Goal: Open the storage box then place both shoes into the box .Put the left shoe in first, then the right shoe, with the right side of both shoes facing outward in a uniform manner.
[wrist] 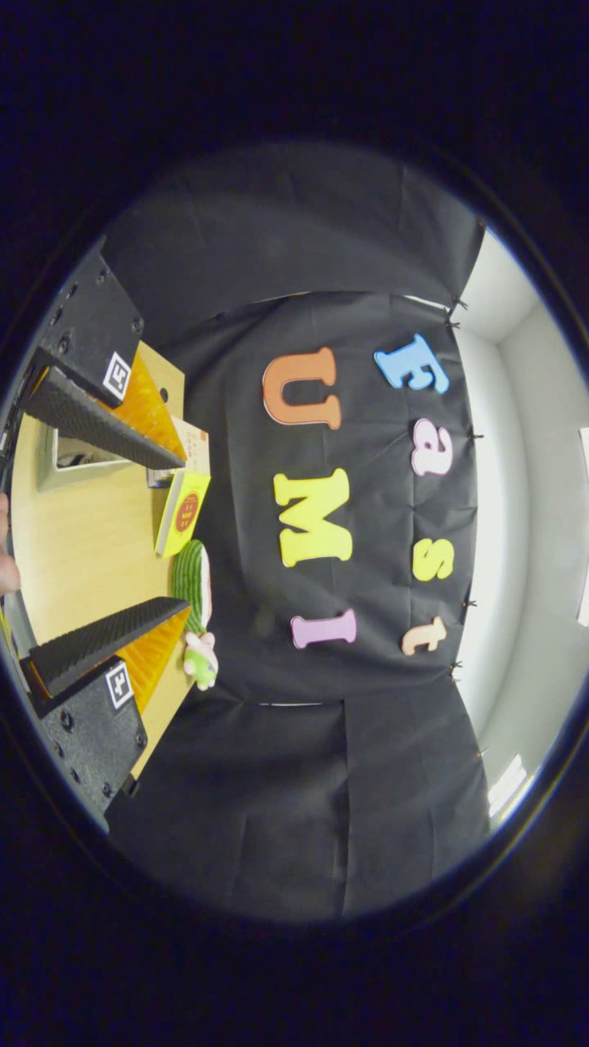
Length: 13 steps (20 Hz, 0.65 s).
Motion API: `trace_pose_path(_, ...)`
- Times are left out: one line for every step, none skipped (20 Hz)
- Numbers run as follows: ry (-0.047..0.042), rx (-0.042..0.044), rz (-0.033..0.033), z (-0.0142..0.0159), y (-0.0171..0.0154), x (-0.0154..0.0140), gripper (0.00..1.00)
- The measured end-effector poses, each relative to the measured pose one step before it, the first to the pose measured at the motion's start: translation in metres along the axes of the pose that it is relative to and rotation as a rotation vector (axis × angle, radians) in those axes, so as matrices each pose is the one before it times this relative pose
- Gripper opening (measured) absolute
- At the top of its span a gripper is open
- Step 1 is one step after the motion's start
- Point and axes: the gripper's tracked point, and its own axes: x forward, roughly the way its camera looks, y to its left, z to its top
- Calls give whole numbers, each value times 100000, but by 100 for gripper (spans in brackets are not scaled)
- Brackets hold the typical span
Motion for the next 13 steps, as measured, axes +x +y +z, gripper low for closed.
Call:
trace_pose_path(-465,770,-32,65,-284,-365,100)
trace_pose_path(-414,353,-187,218,-263,-188,100)
trace_pose_path(-619,-304,-591,193,-365,-188,100)
trace_pose_path(371,-438,-370,-139,-368,-179,100)
trace_pose_path(252,-203,-1,-38,-142,-241,100)
trace_pose_path(-374,62,-133,80,-37,-196,100)
trace_pose_path(-725,-3,35,311,-39,-134,100)
trace_pose_path(-862,-424,526,232,190,101,100)
trace_pose_path(72,-1119,-77,130,42,66,100)
trace_pose_path(847,-272,349,-328,8,2,100)
trace_pose_path(472,263,1156,-16,494,-101,100)
trace_pose_path(-383,-835,377,211,307,-21,100)
trace_pose_path(0,-1388,53,160,81,75,100)
